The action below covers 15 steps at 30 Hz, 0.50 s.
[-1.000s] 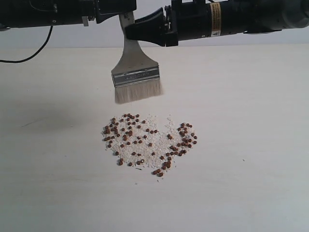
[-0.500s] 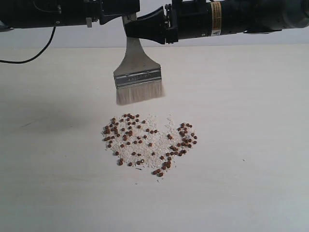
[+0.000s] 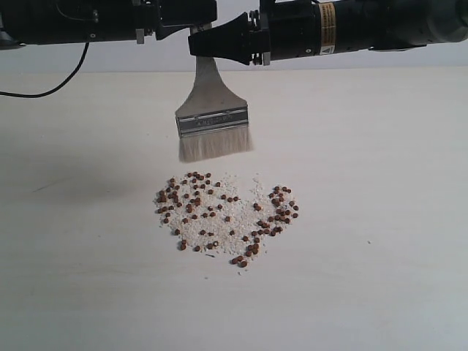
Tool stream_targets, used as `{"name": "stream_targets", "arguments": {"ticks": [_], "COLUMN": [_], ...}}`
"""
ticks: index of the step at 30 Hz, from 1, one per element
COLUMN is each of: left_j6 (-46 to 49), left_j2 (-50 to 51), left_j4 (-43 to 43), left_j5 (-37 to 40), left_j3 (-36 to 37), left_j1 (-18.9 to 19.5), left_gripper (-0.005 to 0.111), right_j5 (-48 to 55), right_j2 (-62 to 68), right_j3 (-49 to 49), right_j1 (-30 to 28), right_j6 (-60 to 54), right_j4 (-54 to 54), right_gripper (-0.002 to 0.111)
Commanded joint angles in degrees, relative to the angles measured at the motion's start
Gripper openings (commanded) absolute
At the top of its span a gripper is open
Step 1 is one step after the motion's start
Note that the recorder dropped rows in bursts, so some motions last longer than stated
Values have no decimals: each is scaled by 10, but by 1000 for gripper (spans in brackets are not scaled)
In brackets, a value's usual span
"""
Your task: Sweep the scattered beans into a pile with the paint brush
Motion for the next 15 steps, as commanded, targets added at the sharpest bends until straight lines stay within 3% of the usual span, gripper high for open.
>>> {"name": "stream_targets", "arguments": {"ticks": [1, 6, 8, 15], "left_j6": [-2, 12, 12, 27], "left_j2": [-3, -3, -3, -3], "left_j4": [-2, -2, -2, -2], "left_j5": [27, 27, 27, 27], "left_j3": [-2, -2, -2, -2], "left_j1": [-7, -7, -7, -7], "left_gripper": [0, 1, 6, 58], "right_j5": [23, 23, 23, 23], "right_j2": [-2, -2, -2, -2], "right_j3": [-3, -3, -3, -3], "right_j1": [0, 0, 0, 0], "right_j6": [10, 10, 10, 10], "right_j4": [10, 10, 10, 10], "right_gripper": [0, 0, 0, 0]}}
